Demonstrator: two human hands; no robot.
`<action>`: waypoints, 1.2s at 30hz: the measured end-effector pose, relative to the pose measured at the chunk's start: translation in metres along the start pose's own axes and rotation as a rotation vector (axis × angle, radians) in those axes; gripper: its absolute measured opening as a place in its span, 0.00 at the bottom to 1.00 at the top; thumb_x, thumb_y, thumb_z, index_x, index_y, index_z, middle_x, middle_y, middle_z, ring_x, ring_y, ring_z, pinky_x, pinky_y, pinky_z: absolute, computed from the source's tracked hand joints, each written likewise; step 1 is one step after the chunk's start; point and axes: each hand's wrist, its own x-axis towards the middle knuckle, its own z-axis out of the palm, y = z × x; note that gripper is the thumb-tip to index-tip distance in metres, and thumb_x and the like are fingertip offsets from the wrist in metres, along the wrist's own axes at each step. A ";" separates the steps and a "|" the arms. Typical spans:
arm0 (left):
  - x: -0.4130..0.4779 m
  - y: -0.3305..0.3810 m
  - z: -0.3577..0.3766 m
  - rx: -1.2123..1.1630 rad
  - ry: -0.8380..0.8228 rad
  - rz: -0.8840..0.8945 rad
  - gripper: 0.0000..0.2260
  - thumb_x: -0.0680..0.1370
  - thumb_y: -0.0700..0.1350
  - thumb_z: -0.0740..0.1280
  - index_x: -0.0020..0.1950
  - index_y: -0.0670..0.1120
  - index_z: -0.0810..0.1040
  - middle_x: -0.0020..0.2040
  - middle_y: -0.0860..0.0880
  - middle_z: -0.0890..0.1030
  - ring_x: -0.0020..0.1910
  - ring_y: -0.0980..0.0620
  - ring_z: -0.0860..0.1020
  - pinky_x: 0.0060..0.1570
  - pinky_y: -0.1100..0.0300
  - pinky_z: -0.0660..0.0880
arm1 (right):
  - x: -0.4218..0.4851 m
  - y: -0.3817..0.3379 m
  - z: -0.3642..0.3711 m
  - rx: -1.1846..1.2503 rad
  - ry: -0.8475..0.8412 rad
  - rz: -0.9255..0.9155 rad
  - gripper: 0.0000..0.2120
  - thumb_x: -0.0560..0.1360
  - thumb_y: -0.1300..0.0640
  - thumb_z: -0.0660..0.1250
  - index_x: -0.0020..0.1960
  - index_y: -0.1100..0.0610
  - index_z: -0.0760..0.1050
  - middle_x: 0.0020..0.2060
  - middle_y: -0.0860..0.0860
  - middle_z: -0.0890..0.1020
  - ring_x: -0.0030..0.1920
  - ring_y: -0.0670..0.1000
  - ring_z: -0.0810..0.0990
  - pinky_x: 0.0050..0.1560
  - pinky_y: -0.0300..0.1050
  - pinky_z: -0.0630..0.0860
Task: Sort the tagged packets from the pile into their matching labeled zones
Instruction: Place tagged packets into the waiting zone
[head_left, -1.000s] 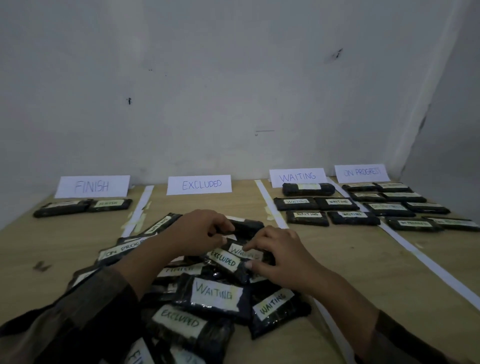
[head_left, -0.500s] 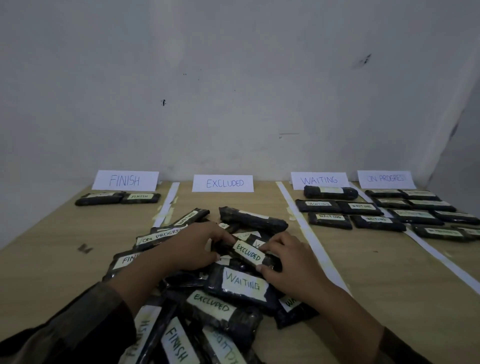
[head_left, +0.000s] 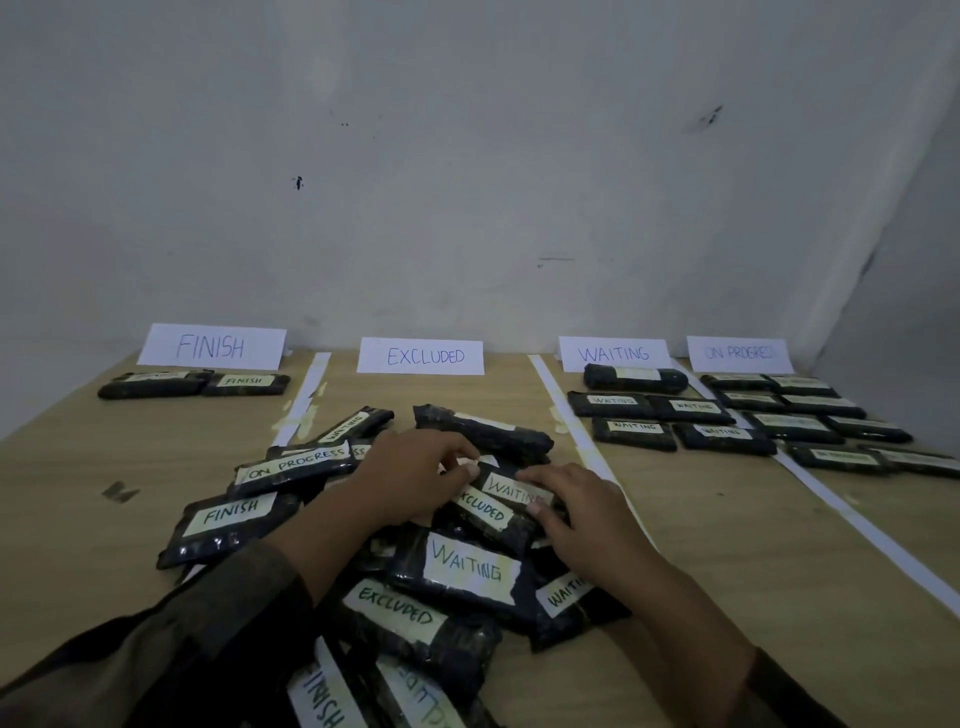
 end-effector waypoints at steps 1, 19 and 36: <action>0.003 0.001 0.001 0.016 0.014 -0.010 0.14 0.78 0.58 0.60 0.62 0.58 0.74 0.51 0.59 0.80 0.53 0.58 0.77 0.55 0.56 0.67 | 0.000 0.001 0.000 0.034 0.019 -0.001 0.16 0.77 0.53 0.65 0.63 0.43 0.72 0.57 0.45 0.76 0.58 0.47 0.73 0.63 0.47 0.68; 0.032 0.043 -0.003 -0.405 0.074 -0.095 0.07 0.77 0.53 0.65 0.50 0.53 0.80 0.46 0.52 0.82 0.46 0.53 0.79 0.45 0.59 0.74 | 0.015 0.033 -0.026 -0.105 0.197 -0.106 0.27 0.67 0.46 0.73 0.64 0.47 0.72 0.57 0.43 0.77 0.59 0.48 0.73 0.57 0.46 0.66; 0.080 0.127 0.045 0.074 0.021 0.232 0.23 0.78 0.56 0.62 0.72 0.52 0.64 0.70 0.51 0.69 0.68 0.50 0.67 0.65 0.53 0.66 | -0.015 0.172 -0.115 -0.163 0.078 0.201 0.29 0.64 0.52 0.78 0.64 0.50 0.75 0.58 0.47 0.76 0.58 0.48 0.74 0.55 0.41 0.70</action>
